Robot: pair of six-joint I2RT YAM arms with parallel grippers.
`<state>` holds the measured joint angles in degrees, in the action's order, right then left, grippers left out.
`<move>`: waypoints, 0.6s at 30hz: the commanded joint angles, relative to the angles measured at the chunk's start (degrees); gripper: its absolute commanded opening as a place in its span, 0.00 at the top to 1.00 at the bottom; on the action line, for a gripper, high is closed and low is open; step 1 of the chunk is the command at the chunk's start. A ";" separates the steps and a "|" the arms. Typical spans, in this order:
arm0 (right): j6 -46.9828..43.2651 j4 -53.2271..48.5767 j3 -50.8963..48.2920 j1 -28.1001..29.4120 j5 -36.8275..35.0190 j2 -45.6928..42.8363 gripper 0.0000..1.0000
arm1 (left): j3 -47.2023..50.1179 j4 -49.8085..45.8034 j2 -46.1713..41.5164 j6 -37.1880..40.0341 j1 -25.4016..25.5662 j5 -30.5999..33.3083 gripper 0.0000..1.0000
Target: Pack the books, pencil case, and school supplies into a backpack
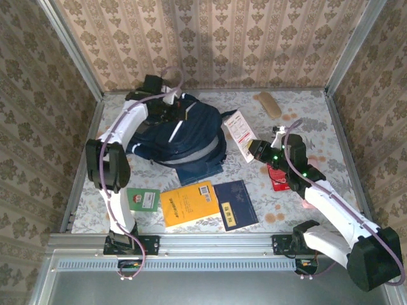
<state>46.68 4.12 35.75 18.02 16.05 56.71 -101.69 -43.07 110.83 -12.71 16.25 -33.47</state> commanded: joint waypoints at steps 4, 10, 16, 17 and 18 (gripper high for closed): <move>1.41 0.45 -0.03 -0.67 -1.56 0.86 0.98 | -6.17 -1.20 -6.09 -1.00 -0.96 -5.37 1.00; 5.75 12.55 2.68 -0.06 12.73 12.63 0.98 | -7.94 -0.30 -6.46 -2.29 -0.87 -10.21 1.00; 7.32 16.09 11.01 5.30 14.68 25.89 0.99 | -10.40 -0.25 -6.24 -2.35 0.81 -12.44 1.00; 7.86 17.17 12.21 6.19 13.76 27.68 0.99 | -11.00 -0.52 -6.24 -2.24 1.21 -12.72 1.00; 8.81 18.24 13.47 6.85 12.96 29.77 0.99 | -11.41 -0.61 -6.24 -2.06 1.67 -12.99 1.00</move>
<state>53.19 15.90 45.06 23.18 27.73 83.29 -108.49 -45.93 107.28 -14.55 16.67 -40.47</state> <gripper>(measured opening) 0.129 0.044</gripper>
